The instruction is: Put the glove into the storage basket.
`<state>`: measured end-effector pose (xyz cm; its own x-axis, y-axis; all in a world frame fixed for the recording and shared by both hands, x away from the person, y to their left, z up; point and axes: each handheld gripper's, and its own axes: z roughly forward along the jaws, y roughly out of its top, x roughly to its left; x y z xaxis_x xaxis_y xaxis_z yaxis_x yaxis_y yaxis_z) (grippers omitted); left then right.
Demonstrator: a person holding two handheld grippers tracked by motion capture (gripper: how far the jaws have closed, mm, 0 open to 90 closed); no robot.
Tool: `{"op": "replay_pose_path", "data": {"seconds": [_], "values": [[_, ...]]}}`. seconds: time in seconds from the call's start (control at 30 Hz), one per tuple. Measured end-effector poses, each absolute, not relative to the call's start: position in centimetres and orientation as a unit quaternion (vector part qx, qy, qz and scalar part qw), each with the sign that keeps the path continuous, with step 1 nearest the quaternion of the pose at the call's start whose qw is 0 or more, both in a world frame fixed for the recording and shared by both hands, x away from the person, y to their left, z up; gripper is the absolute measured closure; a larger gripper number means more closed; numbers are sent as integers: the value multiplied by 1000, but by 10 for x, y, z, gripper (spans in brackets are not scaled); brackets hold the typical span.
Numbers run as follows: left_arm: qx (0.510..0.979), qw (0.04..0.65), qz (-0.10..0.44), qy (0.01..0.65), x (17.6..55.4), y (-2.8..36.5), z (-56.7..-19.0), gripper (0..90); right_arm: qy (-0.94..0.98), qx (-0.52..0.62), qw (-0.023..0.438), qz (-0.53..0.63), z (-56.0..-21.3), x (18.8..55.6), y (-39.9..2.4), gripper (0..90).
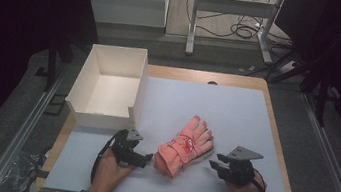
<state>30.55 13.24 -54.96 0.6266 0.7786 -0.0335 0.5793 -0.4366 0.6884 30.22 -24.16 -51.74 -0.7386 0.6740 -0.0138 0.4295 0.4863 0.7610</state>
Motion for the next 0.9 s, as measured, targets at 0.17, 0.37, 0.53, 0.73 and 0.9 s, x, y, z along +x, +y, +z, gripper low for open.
{"op": "replay_pose_path", "data": {"seconds": [0.17, 0.37, 0.53, 0.73, 0.9], "values": [[835, 341, 144, 407, 306, 133, -550, 32, 838, 352, 191, 371, -517, 313, -261, 476], [834, 343, 144, 407, 306, 133, -550, 33, 828, 385, 212, 348, -525, 325, -281, 352], [834, 344, 143, 408, 306, 133, -550, 33, 819, 409, 190, 354, -528, 331, -289, 289], [831, 348, 138, 412, 306, 136, -548, 61, 821, 407, 202, 345, -530, 331, -287, 237], [823, 357, 133, 421, 306, 144, -534, 65, 821, 408, 201, 346, -530, 331, -287, 236]]}}
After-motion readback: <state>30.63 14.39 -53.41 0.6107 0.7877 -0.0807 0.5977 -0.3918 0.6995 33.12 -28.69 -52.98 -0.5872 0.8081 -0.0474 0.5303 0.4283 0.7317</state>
